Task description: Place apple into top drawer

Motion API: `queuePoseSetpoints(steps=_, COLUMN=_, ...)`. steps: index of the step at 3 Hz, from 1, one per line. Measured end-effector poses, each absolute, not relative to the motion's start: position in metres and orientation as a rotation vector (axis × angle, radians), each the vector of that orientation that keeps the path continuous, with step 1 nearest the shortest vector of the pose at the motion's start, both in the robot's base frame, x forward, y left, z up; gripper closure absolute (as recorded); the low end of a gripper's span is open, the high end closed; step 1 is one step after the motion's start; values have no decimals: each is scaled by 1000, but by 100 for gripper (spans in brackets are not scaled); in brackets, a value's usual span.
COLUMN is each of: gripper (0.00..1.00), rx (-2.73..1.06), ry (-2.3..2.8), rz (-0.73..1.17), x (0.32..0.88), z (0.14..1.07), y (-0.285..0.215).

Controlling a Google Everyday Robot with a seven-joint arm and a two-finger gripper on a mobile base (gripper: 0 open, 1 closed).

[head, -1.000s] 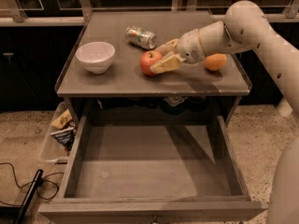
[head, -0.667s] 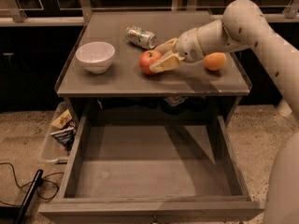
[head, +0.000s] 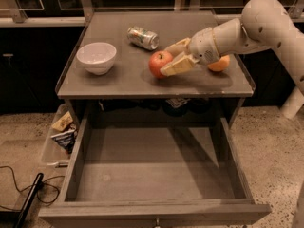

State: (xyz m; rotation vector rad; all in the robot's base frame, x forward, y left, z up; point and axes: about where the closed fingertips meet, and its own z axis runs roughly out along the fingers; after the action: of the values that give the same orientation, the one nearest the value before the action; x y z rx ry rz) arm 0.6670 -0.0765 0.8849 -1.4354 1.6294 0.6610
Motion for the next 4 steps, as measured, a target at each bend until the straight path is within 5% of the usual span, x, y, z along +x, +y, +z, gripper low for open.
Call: queuePoseSetpoints(steps=4, gripper=100, rx=-1544, ry=1614, rz=420, x=483, z=859, y=-154)
